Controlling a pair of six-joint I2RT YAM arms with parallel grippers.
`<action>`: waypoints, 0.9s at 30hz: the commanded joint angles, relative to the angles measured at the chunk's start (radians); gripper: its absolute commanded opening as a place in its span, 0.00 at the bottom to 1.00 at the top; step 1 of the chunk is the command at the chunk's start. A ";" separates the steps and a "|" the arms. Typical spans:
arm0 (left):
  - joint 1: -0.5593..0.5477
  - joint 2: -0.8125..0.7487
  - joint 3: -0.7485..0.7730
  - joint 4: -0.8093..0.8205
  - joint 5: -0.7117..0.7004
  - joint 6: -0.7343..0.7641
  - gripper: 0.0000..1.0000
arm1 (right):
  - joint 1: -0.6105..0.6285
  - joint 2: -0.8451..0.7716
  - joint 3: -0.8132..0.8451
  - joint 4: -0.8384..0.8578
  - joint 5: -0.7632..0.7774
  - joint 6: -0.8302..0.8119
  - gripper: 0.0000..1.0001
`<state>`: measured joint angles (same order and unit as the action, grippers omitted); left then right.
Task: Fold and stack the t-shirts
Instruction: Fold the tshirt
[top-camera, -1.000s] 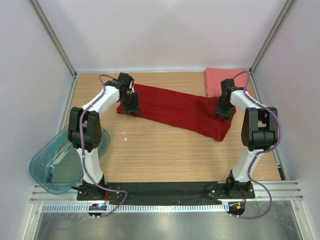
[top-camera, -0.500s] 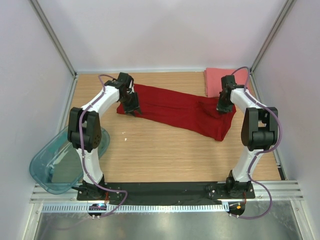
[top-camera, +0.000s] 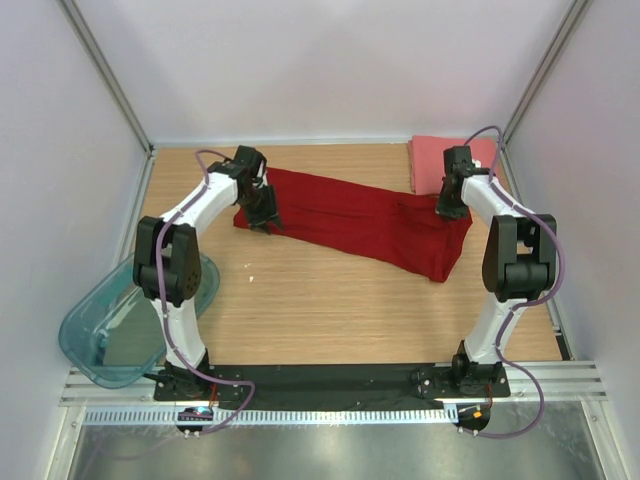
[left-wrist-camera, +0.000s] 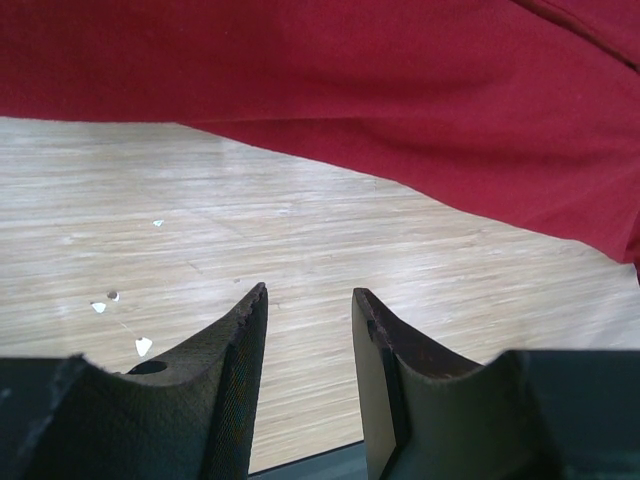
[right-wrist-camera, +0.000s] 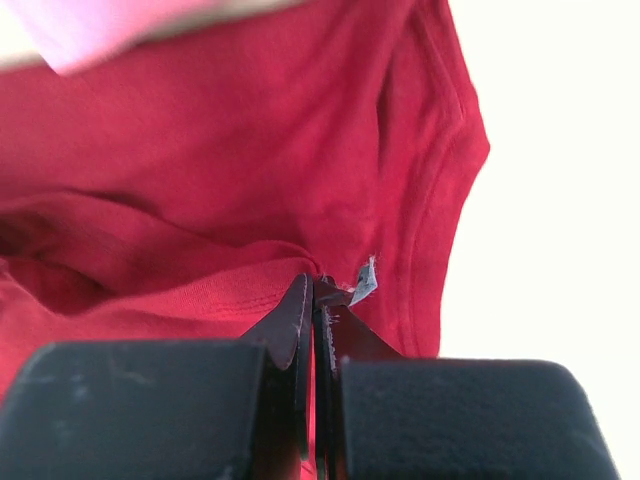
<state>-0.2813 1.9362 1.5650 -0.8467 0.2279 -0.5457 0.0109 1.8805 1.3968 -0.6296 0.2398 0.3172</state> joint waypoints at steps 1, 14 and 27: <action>0.001 -0.063 -0.016 -0.002 -0.002 -0.002 0.41 | 0.001 -0.012 0.048 0.100 0.024 0.008 0.01; 0.007 -0.054 0.033 -0.011 -0.074 -0.002 0.41 | 0.001 0.129 0.183 0.062 0.102 -0.020 0.06; 0.126 0.038 0.138 -0.054 -0.163 -0.071 0.56 | 0.004 0.099 0.394 -0.329 0.089 0.083 0.42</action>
<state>-0.1818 1.9751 1.7031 -0.8886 0.1116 -0.5880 0.0113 2.1124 1.7668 -0.8211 0.3622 0.3515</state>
